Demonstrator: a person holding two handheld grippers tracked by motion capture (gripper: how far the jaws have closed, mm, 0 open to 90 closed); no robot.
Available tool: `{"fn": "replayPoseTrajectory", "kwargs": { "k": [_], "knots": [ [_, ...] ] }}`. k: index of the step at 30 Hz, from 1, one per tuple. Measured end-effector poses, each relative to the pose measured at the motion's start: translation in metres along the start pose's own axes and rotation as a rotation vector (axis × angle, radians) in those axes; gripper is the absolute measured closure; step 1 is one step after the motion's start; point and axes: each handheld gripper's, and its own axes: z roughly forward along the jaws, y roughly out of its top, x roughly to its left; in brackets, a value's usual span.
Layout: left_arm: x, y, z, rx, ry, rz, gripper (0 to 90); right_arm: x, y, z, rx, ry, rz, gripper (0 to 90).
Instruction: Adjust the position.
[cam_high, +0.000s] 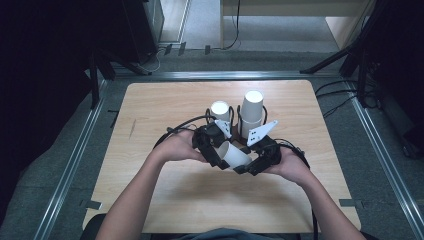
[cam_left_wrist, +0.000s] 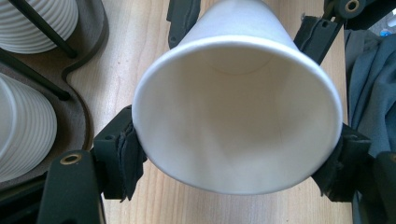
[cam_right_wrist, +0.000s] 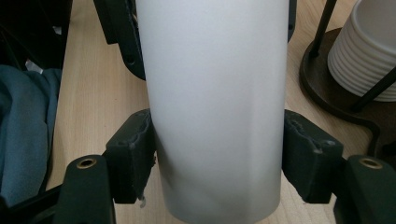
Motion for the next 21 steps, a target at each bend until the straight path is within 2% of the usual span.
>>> {"fn": "replayPoseTrajectory", "kwargs": {
  "k": [6, 8, 10, 12, 18, 21],
  "knots": [
    [0.000, -0.001, -0.001, -0.010, -0.004, 0.010, 21.5, 0.001, 0.001, 0.000, 0.000, -0.001, -0.009, 32.7],
    [-0.002, -0.003, -0.002, -0.038, -0.001, 0.025, 19.4, 0.001, 0.001, 0.000, 0.001, 0.009, -0.009, 32.8],
    [-0.001, -0.004, -0.004, -0.058, -0.006, 0.010, 11.7, 0.002, 0.001, 0.000, 0.008, -0.002, -0.017, 32.8],
    [0.001, -0.006, -0.006, -0.075, 0.016, -0.016, 9.4, 0.001, 0.001, -0.002, 0.005, -0.010, -0.022, 32.7],
    [0.004, -0.013, -0.014, -0.157, 0.016, -0.064, 8.9, -0.002, 0.000, -0.011, -0.041, -0.031, 0.004, 32.6],
    [0.004, -0.015, -0.016, -0.188, 0.020, -0.075, 8.9, -0.004, 0.000, -0.015, -0.063, -0.041, 0.005, 32.6]
  ]
}}
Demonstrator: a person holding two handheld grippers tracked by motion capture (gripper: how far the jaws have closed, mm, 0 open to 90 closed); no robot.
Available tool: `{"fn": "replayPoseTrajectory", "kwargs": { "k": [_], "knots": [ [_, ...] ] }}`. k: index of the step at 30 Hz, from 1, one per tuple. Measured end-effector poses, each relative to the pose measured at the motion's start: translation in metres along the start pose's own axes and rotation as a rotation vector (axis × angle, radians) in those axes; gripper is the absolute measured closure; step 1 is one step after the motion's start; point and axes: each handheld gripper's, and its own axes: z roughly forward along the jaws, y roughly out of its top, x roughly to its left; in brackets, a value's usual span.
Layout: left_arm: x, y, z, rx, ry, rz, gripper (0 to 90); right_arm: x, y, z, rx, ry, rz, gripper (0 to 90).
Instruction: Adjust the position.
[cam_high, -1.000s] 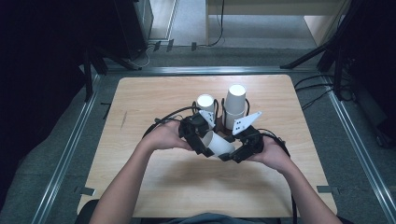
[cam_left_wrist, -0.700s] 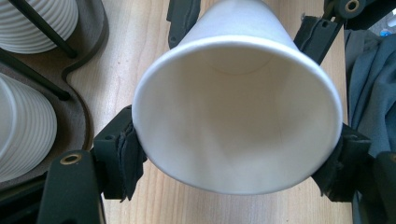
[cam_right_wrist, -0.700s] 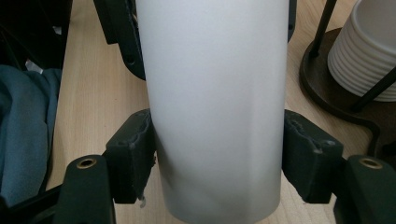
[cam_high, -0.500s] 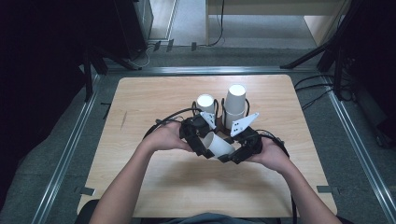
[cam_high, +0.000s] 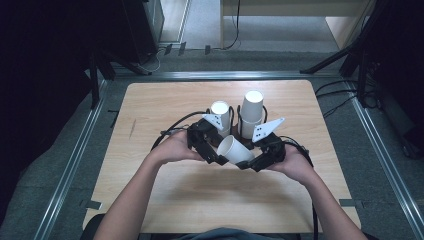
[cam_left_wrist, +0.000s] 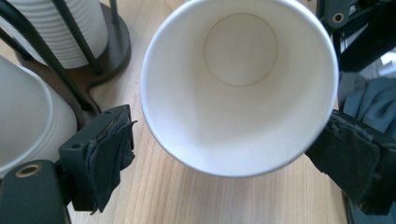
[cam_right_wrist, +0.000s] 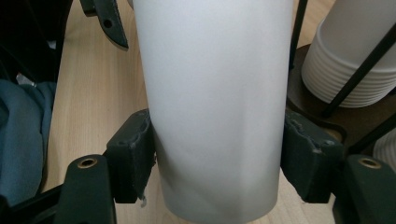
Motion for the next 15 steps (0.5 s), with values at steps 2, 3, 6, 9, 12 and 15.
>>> {"fn": "replayPoseTrajectory", "kwargs": {
  "k": [2, 3, 6, 9, 12, 15],
  "knots": [
    [0.000, -0.001, 0.000, -0.013, 0.006, -0.008, 8.9, 0.000, 0.000, -0.002, -0.008, -0.006, 0.007, 32.6],
    [-0.001, -0.002, -0.001, -0.020, 0.013, -0.007, 8.9, -0.001, 0.000, -0.003, -0.017, -0.002, 0.010, 32.6],
    [-0.001, -0.004, -0.001, -0.041, 0.012, -0.022, 8.9, -0.001, 0.000, -0.006, -0.033, 0.001, 0.013, 32.5],
    [0.000, -0.007, -0.002, -0.075, 0.011, -0.051, 8.9, -0.002, 0.000, -0.008, -0.042, -0.002, 0.014, 32.5],
    [0.000, -0.009, -0.002, -0.092, 0.013, -0.068, 8.9, -0.002, -0.001, -0.009, -0.056, 0.001, 0.018, 32.5],
    [-0.001, -0.011, 0.000, -0.092, 0.014, -0.074, 8.9, -0.002, -0.001, -0.009, -0.056, 0.003, 0.018, 32.5]
  ]
}}
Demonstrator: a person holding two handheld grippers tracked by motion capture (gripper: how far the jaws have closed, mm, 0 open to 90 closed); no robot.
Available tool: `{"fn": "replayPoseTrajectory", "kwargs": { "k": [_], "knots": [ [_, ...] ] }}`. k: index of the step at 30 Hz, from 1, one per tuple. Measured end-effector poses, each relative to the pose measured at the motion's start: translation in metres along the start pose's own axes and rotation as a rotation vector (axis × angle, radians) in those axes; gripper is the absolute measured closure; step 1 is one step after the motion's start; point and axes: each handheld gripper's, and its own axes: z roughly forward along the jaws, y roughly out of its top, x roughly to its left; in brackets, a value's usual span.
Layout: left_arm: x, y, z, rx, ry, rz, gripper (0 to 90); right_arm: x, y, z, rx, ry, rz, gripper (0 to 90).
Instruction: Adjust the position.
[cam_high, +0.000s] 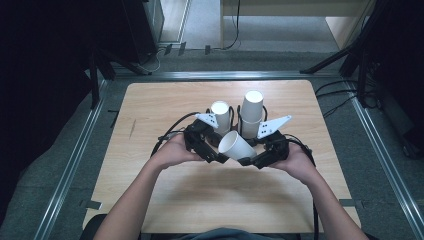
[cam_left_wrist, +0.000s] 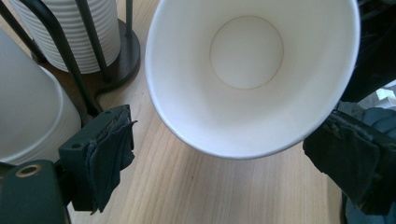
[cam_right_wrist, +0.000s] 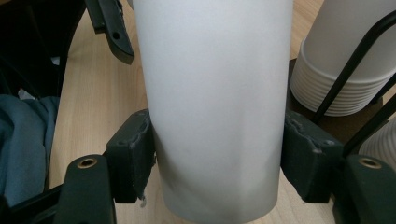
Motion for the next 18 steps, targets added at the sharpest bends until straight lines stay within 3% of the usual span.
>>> {"fn": "replayPoseTrajectory", "kwargs": {
  "k": [4, 9, 18],
  "knots": [
    [-0.0032, -0.0009, 0.0015, -0.031, 0.023, -0.006, 9.6, 0.0005, 0.0000, -0.0002, 0.000, -0.006, -0.002, 32.5],
    [-0.0050, -0.0016, 0.0017, -0.062, 0.002, -0.029, 9.6, 0.0003, 0.0001, -0.0014, -0.014, -0.004, 0.002, 32.5],
    [-0.0063, -0.0029, 0.0062, -0.110, 0.004, -0.059, 9.6, 0.0000, -0.0009, -0.0019, -0.025, 0.000, 0.005, 32.4]
  ]
}}
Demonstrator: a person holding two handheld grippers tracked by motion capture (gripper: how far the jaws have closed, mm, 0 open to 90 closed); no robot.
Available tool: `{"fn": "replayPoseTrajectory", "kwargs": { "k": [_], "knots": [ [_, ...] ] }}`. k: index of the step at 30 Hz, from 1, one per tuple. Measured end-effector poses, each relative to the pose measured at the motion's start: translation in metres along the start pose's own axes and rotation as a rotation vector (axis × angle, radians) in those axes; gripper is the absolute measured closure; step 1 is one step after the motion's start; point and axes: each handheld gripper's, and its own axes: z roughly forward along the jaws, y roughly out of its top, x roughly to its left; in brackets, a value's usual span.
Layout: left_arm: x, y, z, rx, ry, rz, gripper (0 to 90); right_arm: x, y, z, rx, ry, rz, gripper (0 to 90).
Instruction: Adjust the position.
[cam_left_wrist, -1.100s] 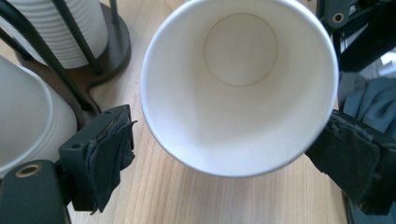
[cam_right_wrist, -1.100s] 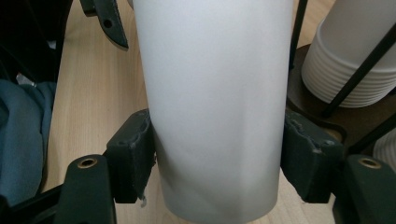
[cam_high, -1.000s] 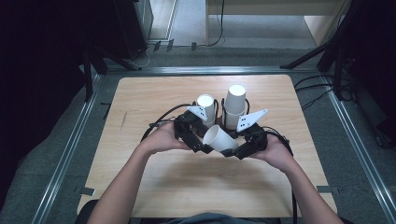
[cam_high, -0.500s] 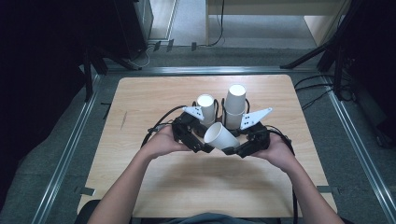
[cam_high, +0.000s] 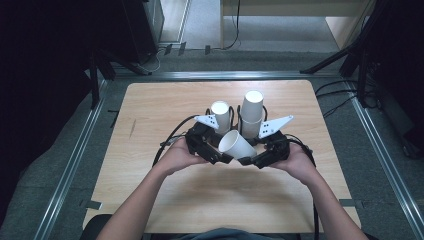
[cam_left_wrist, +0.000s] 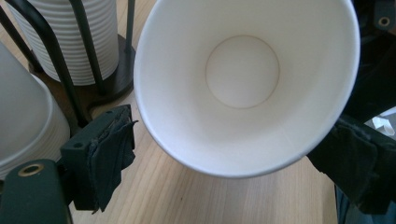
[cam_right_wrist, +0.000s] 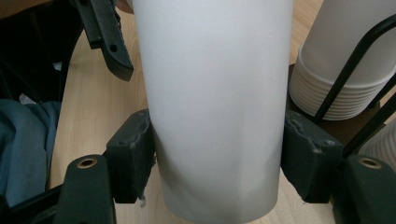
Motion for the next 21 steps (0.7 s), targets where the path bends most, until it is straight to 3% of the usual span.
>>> {"fn": "replayPoseTrajectory", "kwargs": {
  "k": [3, 12, 21],
  "knots": [
    [0.0008, 0.0003, -0.0009, -0.030, -0.016, -0.019, 13.1, 0.0002, -0.0006, 0.0015, -0.003, 0.004, 0.001, 32.4],
    [0.0001, 0.0013, 0.0007, -0.056, -0.034, -0.039, 14.4, 0.0014, 0.0000, 0.0053, -0.007, 0.017, -0.003, 32.4],
    [0.0000, 0.0017, -0.0001, -0.048, -0.045, -0.030, 20.9, 0.0015, -0.0003, 0.0075, 0.004, 0.032, 0.000, 32.4]
  ]
}}
